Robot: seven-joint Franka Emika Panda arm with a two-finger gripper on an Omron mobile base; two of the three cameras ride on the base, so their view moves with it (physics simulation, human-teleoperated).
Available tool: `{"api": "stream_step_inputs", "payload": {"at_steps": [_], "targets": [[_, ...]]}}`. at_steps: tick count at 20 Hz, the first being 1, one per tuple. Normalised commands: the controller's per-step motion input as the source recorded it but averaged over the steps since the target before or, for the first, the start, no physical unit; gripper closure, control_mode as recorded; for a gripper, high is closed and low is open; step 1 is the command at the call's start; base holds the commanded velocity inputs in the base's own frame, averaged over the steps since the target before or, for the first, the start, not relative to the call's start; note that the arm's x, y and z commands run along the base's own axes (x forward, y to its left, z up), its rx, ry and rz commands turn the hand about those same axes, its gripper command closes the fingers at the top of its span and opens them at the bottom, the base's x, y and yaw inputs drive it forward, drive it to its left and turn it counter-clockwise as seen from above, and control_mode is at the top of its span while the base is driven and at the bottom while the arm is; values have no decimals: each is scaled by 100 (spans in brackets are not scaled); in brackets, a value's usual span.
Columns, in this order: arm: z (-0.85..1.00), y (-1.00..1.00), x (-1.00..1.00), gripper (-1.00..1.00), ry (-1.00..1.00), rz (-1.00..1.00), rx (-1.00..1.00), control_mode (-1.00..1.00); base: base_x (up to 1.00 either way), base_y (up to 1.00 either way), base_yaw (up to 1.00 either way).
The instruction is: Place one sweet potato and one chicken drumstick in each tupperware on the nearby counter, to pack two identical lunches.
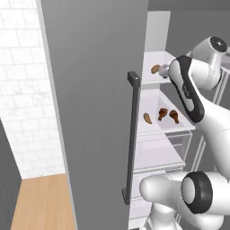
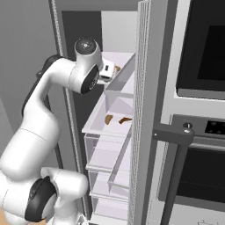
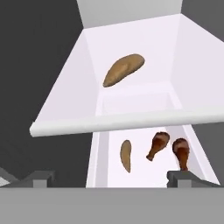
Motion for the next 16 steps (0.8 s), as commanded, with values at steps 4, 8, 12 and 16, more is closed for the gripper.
{"api": "stream_step_inputs", "payload": {"at_steps": [4, 8, 12, 16], "targets": [[0, -6, 47, -100, 0, 0, 2, -100, 0, 0, 0], [0, 0, 47, -100, 0, 0, 3, -100, 0, 0, 0], [0, 0, 53, -100, 0, 0, 0, -100, 0, 0, 0], [0, -5, 48, -100, 0, 0, 0, -100, 0, 0, 0]]}}
